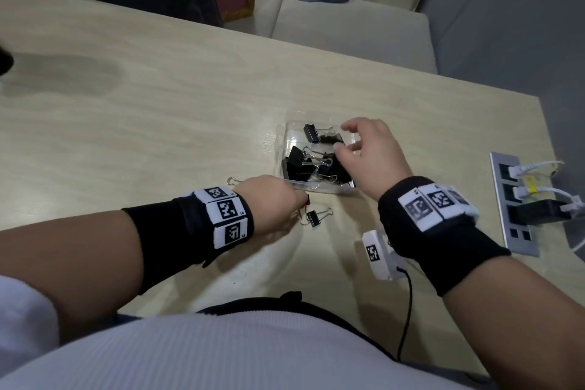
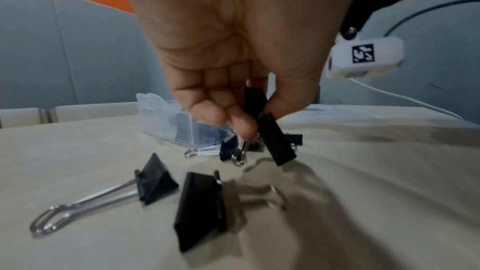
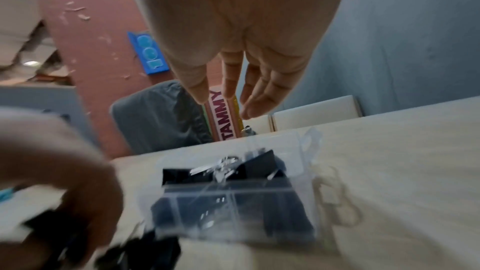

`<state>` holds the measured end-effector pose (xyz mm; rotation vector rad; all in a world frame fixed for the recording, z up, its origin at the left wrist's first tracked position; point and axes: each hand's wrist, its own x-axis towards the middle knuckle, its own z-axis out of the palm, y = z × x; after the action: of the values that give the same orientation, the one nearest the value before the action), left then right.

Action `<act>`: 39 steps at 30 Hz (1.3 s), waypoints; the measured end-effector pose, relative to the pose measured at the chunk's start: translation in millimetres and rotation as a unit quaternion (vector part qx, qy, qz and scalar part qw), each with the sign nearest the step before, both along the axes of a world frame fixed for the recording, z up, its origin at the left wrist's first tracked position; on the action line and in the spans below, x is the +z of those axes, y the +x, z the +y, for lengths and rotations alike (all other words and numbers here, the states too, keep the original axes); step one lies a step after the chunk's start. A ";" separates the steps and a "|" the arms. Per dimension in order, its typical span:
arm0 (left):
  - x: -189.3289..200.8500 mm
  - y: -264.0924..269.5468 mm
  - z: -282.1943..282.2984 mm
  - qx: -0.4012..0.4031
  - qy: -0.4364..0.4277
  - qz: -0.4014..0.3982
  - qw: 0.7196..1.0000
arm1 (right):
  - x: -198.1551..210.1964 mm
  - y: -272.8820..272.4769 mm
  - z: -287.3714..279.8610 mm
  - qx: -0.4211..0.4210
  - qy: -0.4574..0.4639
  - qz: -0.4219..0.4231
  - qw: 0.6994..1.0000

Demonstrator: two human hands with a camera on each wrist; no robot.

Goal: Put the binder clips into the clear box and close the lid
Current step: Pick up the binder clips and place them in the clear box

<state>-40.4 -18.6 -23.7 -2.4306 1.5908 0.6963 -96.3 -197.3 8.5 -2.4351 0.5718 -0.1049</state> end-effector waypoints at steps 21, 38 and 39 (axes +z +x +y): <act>26.7 89.3 -43.2 0.337 -0.313 0.098 0.883 | -31.1 -51.7 34.5 0.165 -0.041 0.107 0.980; 19.2 94.5 -25.2 0.320 -0.298 0.091 0.895 | -14.4 -8.9 24.4 0.028 0.042 0.032 0.998; 18.8 95.6 -19.6 0.324 -0.284 0.075 0.900 | -17.1 -14.4 30.4 0.066 0.034 0.043 0.996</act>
<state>55.2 -38.2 -4.9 -3.4880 1.1040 0.5536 -110.7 -166.9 -8.6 -2.4127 0.4434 0.0720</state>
